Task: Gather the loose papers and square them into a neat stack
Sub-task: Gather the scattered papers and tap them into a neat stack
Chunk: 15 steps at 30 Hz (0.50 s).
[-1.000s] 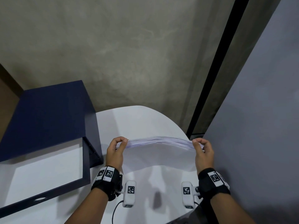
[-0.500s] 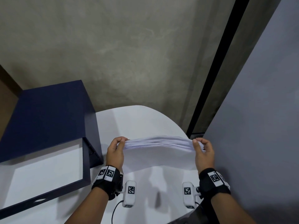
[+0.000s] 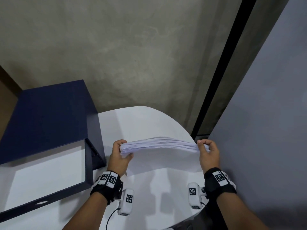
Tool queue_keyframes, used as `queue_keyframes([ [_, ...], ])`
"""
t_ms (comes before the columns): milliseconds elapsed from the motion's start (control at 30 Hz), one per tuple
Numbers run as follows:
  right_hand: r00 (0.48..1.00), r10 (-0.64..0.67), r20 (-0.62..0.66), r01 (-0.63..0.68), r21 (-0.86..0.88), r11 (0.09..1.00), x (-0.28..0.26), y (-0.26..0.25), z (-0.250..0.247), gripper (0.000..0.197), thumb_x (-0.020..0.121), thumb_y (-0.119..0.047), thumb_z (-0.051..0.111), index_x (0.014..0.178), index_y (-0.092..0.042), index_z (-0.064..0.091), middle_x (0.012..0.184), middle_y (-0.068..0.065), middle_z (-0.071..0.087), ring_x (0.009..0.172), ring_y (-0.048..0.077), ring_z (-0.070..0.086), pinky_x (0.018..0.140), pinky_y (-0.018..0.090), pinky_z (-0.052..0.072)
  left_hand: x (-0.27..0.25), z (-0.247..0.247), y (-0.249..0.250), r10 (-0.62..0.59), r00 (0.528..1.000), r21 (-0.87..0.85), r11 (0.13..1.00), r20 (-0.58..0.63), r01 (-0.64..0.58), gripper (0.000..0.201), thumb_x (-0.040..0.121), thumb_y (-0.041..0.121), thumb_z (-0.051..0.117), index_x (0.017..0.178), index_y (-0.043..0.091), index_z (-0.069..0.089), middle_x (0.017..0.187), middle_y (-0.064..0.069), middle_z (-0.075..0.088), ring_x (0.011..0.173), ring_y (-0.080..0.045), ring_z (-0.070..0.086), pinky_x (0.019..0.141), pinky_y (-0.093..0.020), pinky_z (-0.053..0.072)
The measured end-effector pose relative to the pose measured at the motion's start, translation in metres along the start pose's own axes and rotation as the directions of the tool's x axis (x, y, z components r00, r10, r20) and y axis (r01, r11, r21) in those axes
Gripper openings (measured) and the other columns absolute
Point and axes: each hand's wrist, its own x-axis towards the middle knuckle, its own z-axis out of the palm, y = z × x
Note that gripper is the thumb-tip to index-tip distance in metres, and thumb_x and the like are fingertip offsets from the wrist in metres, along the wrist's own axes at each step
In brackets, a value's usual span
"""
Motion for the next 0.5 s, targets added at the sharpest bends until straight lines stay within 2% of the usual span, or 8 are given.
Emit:
queue_keyframes([
  [100, 0.999, -0.040, 0.032, 0.043, -0.124, 0.991, -0.001, -0.008, -0.004, 0.011, 0.091, -0.028, 0.064, 0.081, -0.027, 0.059, 0.093, -0.001, 0.066, 0.093, 0.024, 0.063, 0.078, 0.032, 0.049, -0.002, 0.005, 0.005, 0.053, 0.996, 0.165, 0.985, -0.077, -0.040, 0.031, 0.086, 0.005, 0.065, 0.087, 0.033, 0.052, 0.080, 0.003, 0.062, 0.070, -0.020, 0.056, 0.057, -0.022, 0.044],
  [167, 0.973, -0.218, 0.078, 0.231, -0.325, 0.917, -0.002, -0.024, -0.006, 0.006, 0.088, -0.031, 0.064, 0.092, -0.028, 0.061, 0.102, -0.004, 0.066, 0.104, 0.025, 0.061, 0.089, 0.037, 0.047, -0.002, 0.009, 0.016, 0.138, 0.987, 0.190, 0.974, -0.085, -0.120, 0.030, 0.087, 0.005, 0.065, 0.083, 0.032, 0.053, 0.071, 0.004, 0.059, 0.060, -0.015, 0.050, 0.054, -0.023, 0.042],
  [233, 0.865, -0.429, 0.261, 0.501, -0.517, 0.694, -0.009, -0.046, 0.000, 0.032, 0.083, -0.040, 0.064, 0.112, -0.027, 0.060, 0.121, -0.006, 0.062, 0.123, 0.022, 0.052, 0.111, 0.048, 0.033, -0.003, 0.015, 0.037, 0.282, 0.958, 0.244, 0.934, -0.053, -0.262, 0.031, 0.084, -0.001, 0.064, 0.083, 0.028, 0.055, 0.072, 0.005, 0.060, 0.061, -0.007, 0.051, 0.058, -0.017, 0.042],
  [267, 0.795, -0.471, 0.382, 0.606, -0.545, 0.580, -0.014, -0.059, 0.006, 0.046, 0.080, -0.045, 0.063, 0.121, -0.027, 0.056, 0.131, -0.008, 0.057, 0.132, 0.020, 0.045, 0.116, 0.051, 0.023, -0.004, 0.018, 0.051, 0.366, 0.931, 0.283, 0.895, -0.019, -0.346, 0.031, 0.081, -0.007, 0.062, 0.085, 0.023, 0.057, 0.073, 0.007, 0.060, 0.064, -0.004, 0.052, 0.060, -0.014, 0.041],
  [367, 0.630, -0.392, 0.671, 0.770, -0.472, 0.430, -0.030, -0.088, 0.029, 0.062, 0.078, -0.048, 0.059, 0.136, -0.031, 0.045, 0.143, -0.011, 0.050, 0.140, 0.017, 0.038, 0.119, 0.050, 0.017, -0.007, 0.030, 0.094, 0.591, 0.798, 0.358, 0.725, 0.115, -0.588, 0.043, 0.065, -0.017, 0.052, 0.086, 0.021, 0.057, 0.077, 0.008, 0.061, 0.071, -0.004, 0.052, 0.067, -0.020, 0.043],
  [433, 0.572, -0.361, 0.737, 0.804, -0.416, 0.425, -0.034, -0.095, 0.038, 0.043, 0.083, -0.040, 0.054, 0.126, -0.033, 0.052, 0.124, -0.009, 0.064, 0.119, 0.019, 0.058, 0.110, 0.046, 0.037, -0.009, 0.037, 0.117, 0.684, 0.709, 0.364, 0.624, 0.172, -0.691, 0.047, 0.060, -0.013, 0.048, 0.086, 0.026, 0.053, 0.079, 0.005, 0.063, 0.075, -0.012, 0.052, 0.071, -0.027, 0.043],
  [467, 0.567, -0.384, 0.729, 0.802, -0.384, 0.457, -0.033, -0.097, 0.038, 0.031, 0.085, -0.034, 0.052, 0.115, -0.032, 0.057, 0.107, -0.006, 0.070, 0.101, 0.023, 0.064, 0.093, 0.044, 0.049, -0.009, 0.039, 0.125, 0.718, 0.674, 0.375, 0.585, 0.173, -0.720, 0.046, 0.061, -0.011, 0.051, 0.088, 0.026, 0.053, 0.080, 0.004, 0.064, 0.077, -0.013, 0.052, 0.076, -0.029, 0.043],
  [500, 0.578, -0.414, 0.703, 0.790, -0.355, 0.500, -0.032, -0.098, 0.037, 0.022, 0.086, -0.030, 0.051, 0.107, -0.030, 0.059, 0.092, -0.004, 0.072, 0.086, 0.027, 0.066, 0.076, 0.042, 0.053, -0.009, 0.039, 0.131, 0.748, 0.644, 0.403, 0.546, 0.160, -0.735, 0.044, 0.064, -0.009, 0.056, 0.091, 0.025, 0.054, 0.083, 0.004, 0.065, 0.080, -0.013, 0.053, 0.085, -0.031, 0.042],
])
